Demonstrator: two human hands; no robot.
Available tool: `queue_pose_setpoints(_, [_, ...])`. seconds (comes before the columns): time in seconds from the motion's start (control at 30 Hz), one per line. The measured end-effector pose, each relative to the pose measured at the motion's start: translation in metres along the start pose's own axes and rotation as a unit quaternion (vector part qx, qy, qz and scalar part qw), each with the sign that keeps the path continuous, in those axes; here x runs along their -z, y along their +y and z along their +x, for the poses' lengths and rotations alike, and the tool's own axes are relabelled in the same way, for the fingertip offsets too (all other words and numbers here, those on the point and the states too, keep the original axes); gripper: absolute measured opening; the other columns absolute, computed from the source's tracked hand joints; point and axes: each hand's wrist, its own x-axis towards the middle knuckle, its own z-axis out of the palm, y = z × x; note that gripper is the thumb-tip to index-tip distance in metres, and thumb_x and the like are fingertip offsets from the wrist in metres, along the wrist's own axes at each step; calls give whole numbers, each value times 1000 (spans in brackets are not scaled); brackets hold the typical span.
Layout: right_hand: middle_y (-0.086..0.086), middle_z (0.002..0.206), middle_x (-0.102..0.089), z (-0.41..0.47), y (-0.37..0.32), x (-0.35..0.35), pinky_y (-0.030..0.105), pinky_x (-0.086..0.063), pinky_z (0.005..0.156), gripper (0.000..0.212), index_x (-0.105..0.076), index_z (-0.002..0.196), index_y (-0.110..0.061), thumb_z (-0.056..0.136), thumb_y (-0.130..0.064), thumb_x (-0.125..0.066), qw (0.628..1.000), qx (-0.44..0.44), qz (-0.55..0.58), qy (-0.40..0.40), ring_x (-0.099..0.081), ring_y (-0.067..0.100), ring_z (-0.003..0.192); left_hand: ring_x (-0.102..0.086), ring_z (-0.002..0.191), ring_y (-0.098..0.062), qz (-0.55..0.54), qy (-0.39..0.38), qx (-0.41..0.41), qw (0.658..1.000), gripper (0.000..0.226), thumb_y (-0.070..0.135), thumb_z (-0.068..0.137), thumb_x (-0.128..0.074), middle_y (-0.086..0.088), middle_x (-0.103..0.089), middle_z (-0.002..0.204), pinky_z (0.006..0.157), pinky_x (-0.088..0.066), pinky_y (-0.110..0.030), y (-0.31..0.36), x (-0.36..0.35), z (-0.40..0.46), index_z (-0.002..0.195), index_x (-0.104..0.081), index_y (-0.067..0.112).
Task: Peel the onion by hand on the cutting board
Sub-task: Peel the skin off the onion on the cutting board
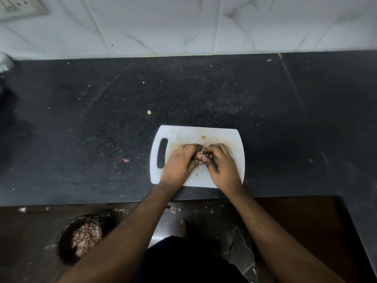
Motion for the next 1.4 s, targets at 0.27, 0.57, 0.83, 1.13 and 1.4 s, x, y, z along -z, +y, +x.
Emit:
queue_pose_setpoints(0.27, [-5, 111, -62, -5, -3, 0, 12, -46, 88, 14, -66, 111, -12, 96, -13, -66, 999, 0, -36, 25, -60, 5, 100, -61, 106, -20, -16, -7, -19, 1000, 28, 35, 97, -64, 0, -71, 116, 89, -50, -42, -11, -1, 3, 116, -62, 15])
queue_pose_setpoints(0.57, [-7, 112, -62, -2, -4, 1, 8, -43, 91, 19, -66, 114, -11, 95, -10, -68, 999, -9, -46, 3, -58, -2, 102, -61, 108, -19, -56, 0, -18, 998, 31, 24, 97, -68, 1, -73, 116, 91, -51, -40, -15, 0, 0, 126, -64, 18])
queue_pose_setpoints(0.83, [-9, 110, -58, 4, 1, 3, 9, -44, 87, 22, -61, 116, -16, 95, -14, -68, 999, -22, -27, -18, -58, -4, 100, -58, 112, -20, -35, -11, -19, 999, 34, 27, 97, -65, 3, -70, 120, 91, -49, -43, -17, -3, 1, 131, -59, 23])
queue_pose_setpoints(1.13, [-13, 109, -47, 18, 13, 11, 20, -42, 86, 19, -52, 114, -21, 99, -32, -56, 992, 34, -70, -101, -48, 9, 100, -54, 115, -17, -17, -11, -10, 1000, 31, 25, 99, -64, 8, -68, 123, 91, -42, -36, -12, -4, 0, 128, -55, 30])
queue_pose_setpoints(1.4, [-6, 109, -51, 18, 15, 10, 22, -43, 86, 13, -54, 109, -14, 100, -19, -59, 993, 43, -67, -89, -48, 11, 99, -53, 116, -14, -42, 4, 7, 999, 32, 23, 97, -66, 8, -69, 123, 92, -42, -36, -9, -5, 3, 125, -53, 31])
